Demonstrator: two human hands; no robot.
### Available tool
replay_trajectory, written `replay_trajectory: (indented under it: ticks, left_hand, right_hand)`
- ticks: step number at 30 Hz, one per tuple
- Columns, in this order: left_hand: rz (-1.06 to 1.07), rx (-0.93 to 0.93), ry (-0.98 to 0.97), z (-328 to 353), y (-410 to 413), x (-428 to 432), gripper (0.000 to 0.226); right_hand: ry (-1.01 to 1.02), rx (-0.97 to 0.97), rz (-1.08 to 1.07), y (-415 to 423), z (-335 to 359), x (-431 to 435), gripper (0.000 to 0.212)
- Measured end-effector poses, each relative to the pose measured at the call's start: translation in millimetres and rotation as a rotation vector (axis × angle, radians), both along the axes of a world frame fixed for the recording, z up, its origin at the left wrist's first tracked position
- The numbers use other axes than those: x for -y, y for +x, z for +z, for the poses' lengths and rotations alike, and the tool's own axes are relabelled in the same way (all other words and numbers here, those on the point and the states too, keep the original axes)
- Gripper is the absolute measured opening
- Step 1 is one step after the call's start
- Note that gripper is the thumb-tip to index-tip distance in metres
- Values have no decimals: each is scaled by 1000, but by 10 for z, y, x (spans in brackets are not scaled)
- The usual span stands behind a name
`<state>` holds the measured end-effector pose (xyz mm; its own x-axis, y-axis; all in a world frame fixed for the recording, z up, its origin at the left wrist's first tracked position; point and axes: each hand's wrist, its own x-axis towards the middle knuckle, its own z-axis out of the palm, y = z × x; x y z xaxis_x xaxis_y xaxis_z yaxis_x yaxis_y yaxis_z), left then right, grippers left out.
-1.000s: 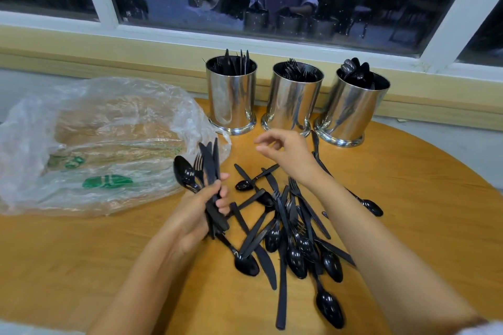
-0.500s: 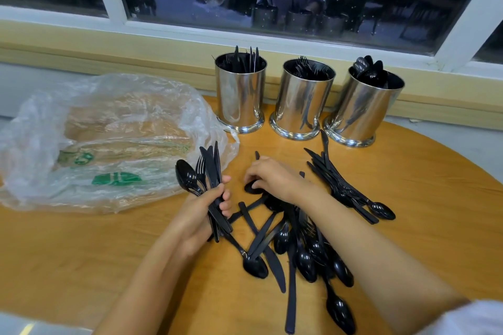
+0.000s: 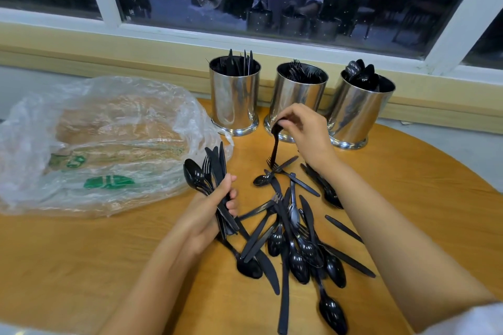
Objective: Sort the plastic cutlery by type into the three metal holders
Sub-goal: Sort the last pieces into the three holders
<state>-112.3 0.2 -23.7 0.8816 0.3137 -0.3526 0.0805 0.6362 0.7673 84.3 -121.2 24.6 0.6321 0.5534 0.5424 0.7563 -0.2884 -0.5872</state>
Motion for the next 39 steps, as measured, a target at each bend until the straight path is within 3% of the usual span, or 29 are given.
replay_trajectory:
  ticks: [3, 6, 10, 16, 19, 24, 27, 31, 36, 39]
  left_hand:
    - [3, -2, 13, 41, 29, 26, 44]
    - [-15, 10, 44, 67, 50, 61, 52]
    - [-93, -5, 149, 111, 48, 150, 63]
    - [-190, -26, 178, 91, 17, 214, 70]
    - [-198, 0, 129, 71, 24, 202, 62]
    - [-155, 35, 18, 19, 42, 163, 24]
    - [-57, 75, -28, -3, 17, 64, 21]
    - [23, 78, -26, -70, -19, -110, 21]
    - [32, 57, -23, -107, -16, -128, 21]
    - [26, 40, -9, -127, -32, -101, 23]
  right_hand:
    - [115, -159, 39, -86, 156, 39, 12]
    - [37, -329, 250, -227, 321, 51, 10]
    - [-141, -287, 414, -485, 280, -109, 7]
    - [-162, -240, 402, -610, 105, -289, 8]
    - [-103, -280, 382, -685, 42, -335, 10]
    - [-48, -255, 383, -721, 11, -341, 17]
    - [21, -271, 265, -542, -6, -212, 22]
    - [-306, -243, 80, -247, -281, 0, 22]
    - [-702, -167, 120, -230, -605, 2, 47]
    - [-795, -97, 137, -192, -664, -105, 45]
